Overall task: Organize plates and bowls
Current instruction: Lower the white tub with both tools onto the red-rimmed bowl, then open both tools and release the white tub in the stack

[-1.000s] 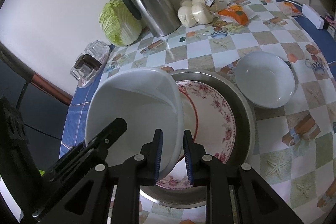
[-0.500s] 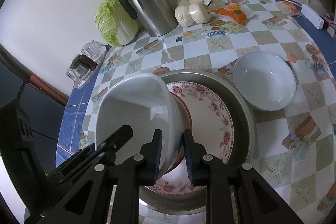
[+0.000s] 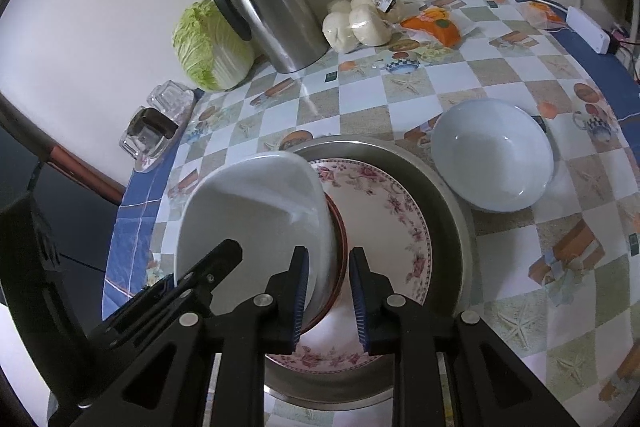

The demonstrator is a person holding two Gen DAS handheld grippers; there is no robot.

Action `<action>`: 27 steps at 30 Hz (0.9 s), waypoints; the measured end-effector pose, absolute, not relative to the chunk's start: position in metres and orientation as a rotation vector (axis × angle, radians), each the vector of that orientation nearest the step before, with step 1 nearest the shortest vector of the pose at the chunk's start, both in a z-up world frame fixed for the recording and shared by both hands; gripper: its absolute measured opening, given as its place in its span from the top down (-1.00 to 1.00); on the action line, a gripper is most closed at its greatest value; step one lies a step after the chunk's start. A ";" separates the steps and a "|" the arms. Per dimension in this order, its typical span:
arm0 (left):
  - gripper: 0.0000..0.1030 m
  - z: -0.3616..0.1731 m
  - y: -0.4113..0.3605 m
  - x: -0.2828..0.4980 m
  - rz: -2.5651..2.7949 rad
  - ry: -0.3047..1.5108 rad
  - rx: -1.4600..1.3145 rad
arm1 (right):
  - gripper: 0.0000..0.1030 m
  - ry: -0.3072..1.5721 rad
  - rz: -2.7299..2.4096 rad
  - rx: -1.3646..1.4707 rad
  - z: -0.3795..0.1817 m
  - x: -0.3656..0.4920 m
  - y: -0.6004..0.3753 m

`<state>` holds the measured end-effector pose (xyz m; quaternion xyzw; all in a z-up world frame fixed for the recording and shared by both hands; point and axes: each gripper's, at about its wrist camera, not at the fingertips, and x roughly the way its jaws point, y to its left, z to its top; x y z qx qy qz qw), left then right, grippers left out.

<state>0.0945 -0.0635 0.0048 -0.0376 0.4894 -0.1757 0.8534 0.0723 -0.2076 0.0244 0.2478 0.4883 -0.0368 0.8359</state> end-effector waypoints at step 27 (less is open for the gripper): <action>-0.39 0.048 -0.033 0.084 -0.287 0.901 -0.113 | -0.34 1.018 -0.094 0.504 0.033 0.069 -0.207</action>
